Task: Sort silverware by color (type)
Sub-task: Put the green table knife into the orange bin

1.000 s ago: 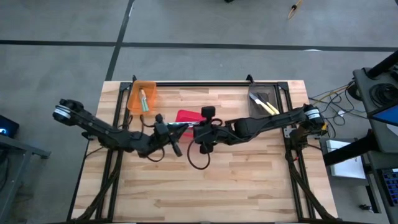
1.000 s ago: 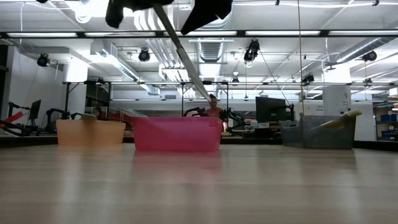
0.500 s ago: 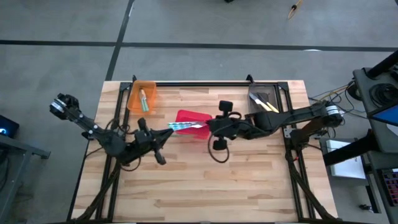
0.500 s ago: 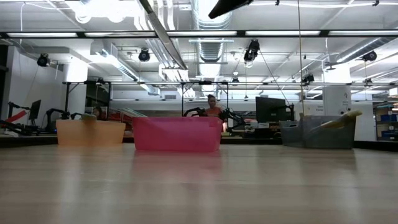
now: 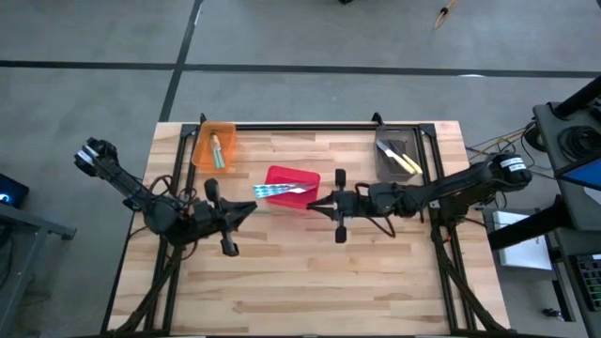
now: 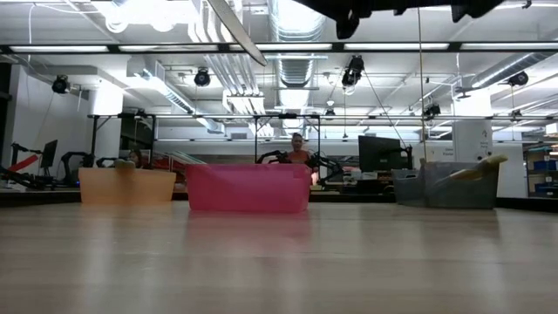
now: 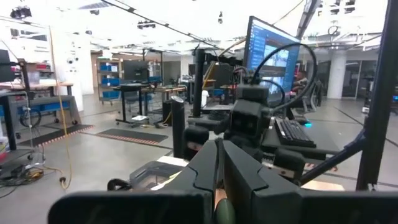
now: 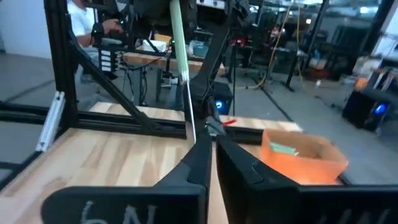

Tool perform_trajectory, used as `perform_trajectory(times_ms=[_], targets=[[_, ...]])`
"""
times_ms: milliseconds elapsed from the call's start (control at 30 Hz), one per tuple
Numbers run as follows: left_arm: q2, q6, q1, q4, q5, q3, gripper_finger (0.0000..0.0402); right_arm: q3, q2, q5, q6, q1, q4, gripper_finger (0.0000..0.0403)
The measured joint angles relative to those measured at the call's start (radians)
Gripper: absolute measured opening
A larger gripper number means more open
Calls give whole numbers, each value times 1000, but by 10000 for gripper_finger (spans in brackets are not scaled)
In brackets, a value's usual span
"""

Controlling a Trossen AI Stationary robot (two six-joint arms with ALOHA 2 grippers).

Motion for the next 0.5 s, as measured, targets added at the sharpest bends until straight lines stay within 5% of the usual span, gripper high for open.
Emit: perform_trajectory(times_ms=[500], targets=[[53,92,10,121,18,14,0,57,75,-4,124,-2,-15,207]])
